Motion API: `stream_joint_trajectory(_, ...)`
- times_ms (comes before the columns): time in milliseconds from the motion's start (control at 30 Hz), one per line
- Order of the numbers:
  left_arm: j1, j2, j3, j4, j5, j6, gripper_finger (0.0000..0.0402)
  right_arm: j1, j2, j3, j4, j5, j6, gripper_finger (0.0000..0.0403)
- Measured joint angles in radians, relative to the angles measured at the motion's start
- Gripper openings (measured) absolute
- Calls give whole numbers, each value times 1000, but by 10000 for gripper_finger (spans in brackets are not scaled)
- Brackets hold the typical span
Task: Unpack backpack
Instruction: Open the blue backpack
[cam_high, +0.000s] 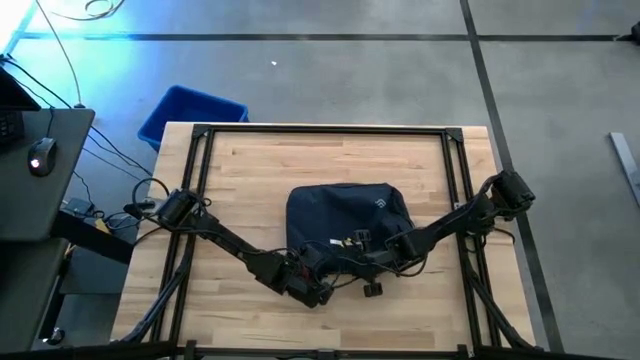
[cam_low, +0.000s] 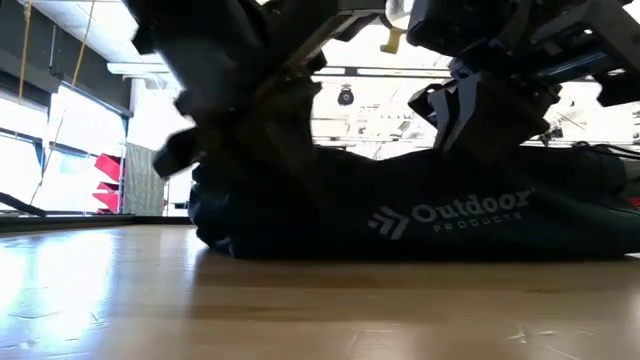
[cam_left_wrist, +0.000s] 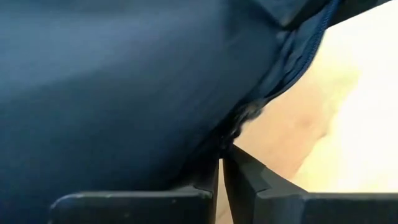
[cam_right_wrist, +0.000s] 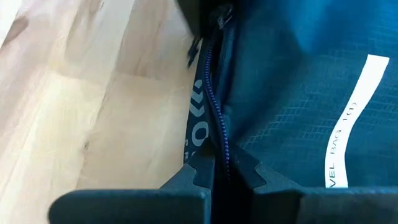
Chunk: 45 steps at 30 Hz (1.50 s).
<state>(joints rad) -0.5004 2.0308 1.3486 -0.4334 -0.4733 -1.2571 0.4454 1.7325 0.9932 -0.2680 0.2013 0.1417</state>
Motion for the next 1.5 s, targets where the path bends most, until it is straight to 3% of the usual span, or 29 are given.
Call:
stream_joint_trajectory(533, -36, 0, 16, -297, 23, -129, 0, 47, 1, 0, -55, 33, 45, 0)
stream_joint_trajectory(733, -72, -15, 15, -502, 53, -214, 0, 52, 1, 0, -92, 34, 43, 0)
stream_joint_trajectory(833, -87, -34, 15, -418, 46, -158, 0, 54, 1, 0, -81, 35, 37, 0)
stream_joint_trajectory(1033, -88, -15, 10, 116, 38, 119, 3, 46, 0, 0, -34, 34, 34, 0)
stream_joint_trajectory(1100, -72, 7, 8, 200, 24, 148, 8, 43, 0, 0, -20, 35, 34, 0)
stream_joint_trajectory(1267, -28, 54, 4, 207, 25, 47, 43, 44, 0, 0, -5, 34, 37, 0)
stream_joint_trajectory(1500, -24, 22, 5, 164, 46, 20, 112, 46, -1, 2, -4, 33, 63, 0)
